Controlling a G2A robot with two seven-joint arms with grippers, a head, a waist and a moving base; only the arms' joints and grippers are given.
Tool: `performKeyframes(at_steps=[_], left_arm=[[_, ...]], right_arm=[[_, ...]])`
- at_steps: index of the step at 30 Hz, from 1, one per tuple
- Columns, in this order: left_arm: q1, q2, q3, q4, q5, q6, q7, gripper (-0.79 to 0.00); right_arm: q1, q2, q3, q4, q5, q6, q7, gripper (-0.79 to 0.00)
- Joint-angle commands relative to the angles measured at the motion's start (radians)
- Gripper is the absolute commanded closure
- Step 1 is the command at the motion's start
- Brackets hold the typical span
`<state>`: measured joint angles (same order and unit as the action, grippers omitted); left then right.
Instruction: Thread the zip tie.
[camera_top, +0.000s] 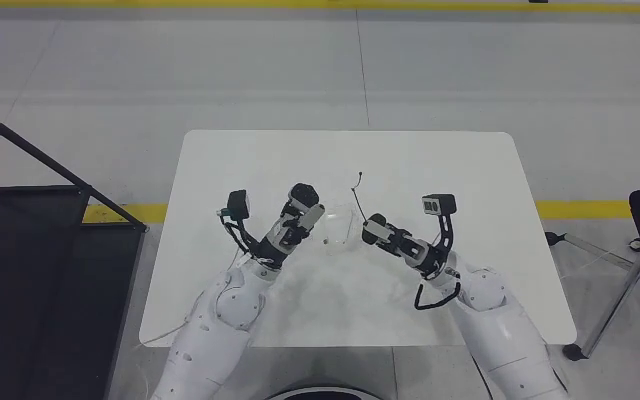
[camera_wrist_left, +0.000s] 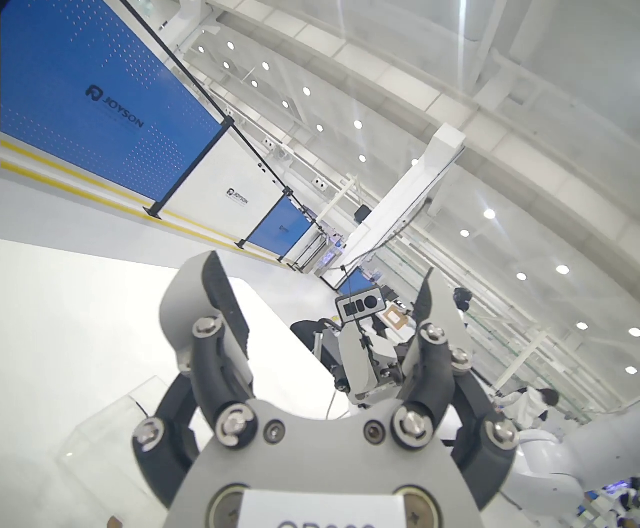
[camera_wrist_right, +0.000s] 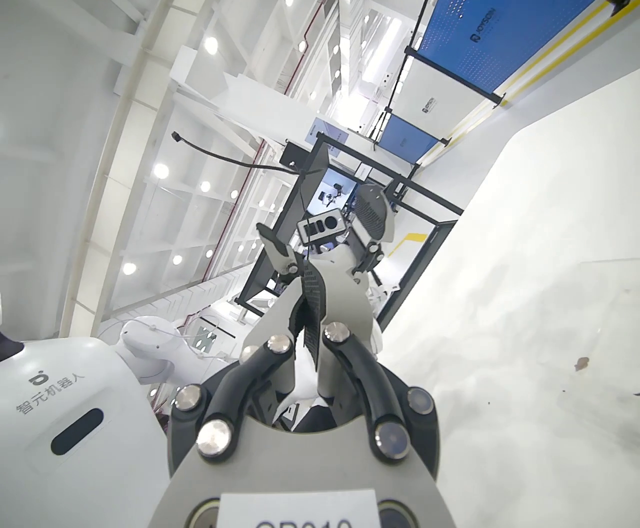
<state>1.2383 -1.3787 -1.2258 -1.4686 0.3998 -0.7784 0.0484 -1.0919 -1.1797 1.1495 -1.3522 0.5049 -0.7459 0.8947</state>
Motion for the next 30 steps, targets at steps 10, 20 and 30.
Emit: performKeyframes(at_steps=[10,20,30], left_arm=[[-0.077,0.051,-0.053,0.027,-0.493,0.049,-0.609,-0.785],[-0.077,0.051,-0.053,0.027,-0.493,0.049,-0.609,-0.785],[-0.075,0.050,-0.018,0.021,-0.647,0.094,-0.681,-0.656]], right_arm=[[0.082,0.008,-0.030,0.053,0.320,0.213,0.393,0.000],[0.115,0.006,-0.041,0.060,0.337,0.295,0.475,0.000],[0.098,0.005,-0.041,0.027,0.325,0.304,0.439,0.000]])
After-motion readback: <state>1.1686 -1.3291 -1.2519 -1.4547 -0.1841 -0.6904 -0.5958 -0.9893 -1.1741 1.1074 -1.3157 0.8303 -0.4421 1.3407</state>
